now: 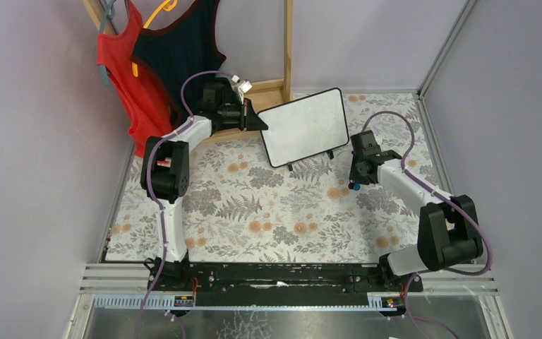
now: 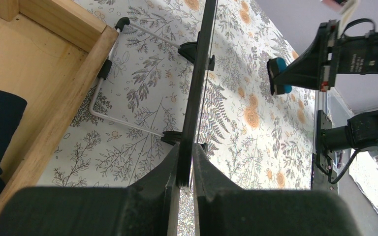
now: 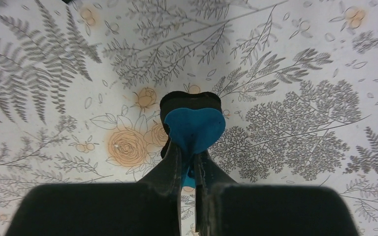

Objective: Erase the whiteboard

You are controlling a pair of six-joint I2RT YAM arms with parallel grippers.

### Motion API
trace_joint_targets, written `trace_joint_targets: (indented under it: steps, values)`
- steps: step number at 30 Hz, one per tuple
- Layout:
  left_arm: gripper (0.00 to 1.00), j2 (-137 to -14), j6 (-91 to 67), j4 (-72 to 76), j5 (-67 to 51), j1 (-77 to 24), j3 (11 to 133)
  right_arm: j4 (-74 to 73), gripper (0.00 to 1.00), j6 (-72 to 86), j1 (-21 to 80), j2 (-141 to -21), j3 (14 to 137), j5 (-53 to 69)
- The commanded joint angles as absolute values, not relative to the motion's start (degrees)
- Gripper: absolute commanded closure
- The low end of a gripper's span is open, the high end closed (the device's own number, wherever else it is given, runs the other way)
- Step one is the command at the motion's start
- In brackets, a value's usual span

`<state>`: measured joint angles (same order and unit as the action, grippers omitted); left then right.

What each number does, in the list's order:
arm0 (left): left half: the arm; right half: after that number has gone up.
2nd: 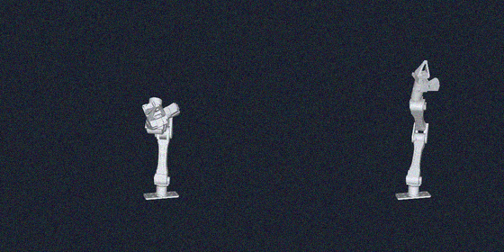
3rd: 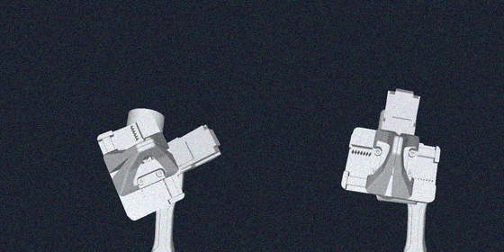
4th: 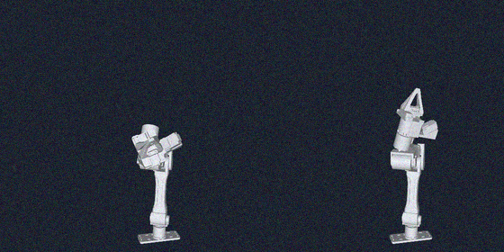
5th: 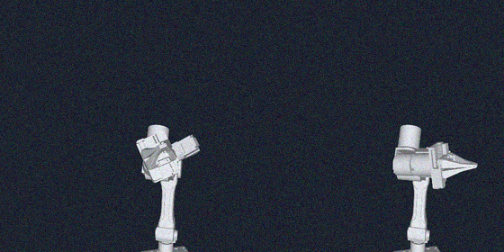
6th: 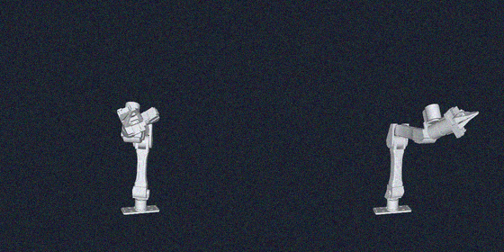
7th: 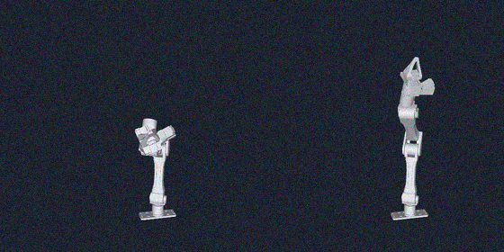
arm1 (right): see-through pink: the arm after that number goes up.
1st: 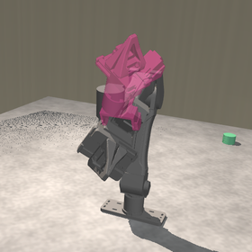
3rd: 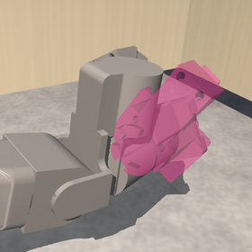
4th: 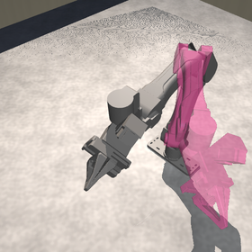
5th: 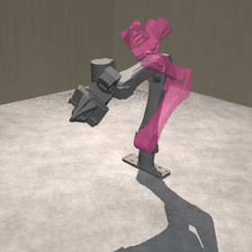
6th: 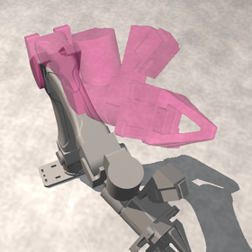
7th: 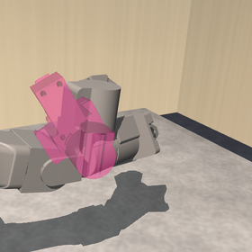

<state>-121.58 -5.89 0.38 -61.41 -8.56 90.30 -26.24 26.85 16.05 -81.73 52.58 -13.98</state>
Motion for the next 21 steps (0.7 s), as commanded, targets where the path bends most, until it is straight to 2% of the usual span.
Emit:
trace_joint_targets:
  steps: [1,8,15,17,21]
  values:
    - [0.98,-121.44,-3.00,-5.44,-56.78,-8.44,90.20,-26.81,0.92,28.66,15.82,-84.48,51.60,-10.97]
    - [0.98,-121.40,-2.91,-5.45,-56.78,-8.44,89.65,-26.53,0.86,29.14,15.87,-86.74,50.80,-7.84]
    - [0.95,-121.80,-2.91,-5.45,-56.28,-8.45,89.51,-26.87,0.49,29.03,15.86,-86.58,50.26,-6.70]
    - [0.94,-122.05,-3.08,-5.45,-56.16,-8.44,89.64,-27.13,0.44,28.92,15.84,-86.65,50.21,-6.76]
    - [0.93,-122.34,-3.20,-5.48,-56.01,-8.46,89.79,-26.98,0.41,28.82,15.83,-86.79,50.12,-6.72]
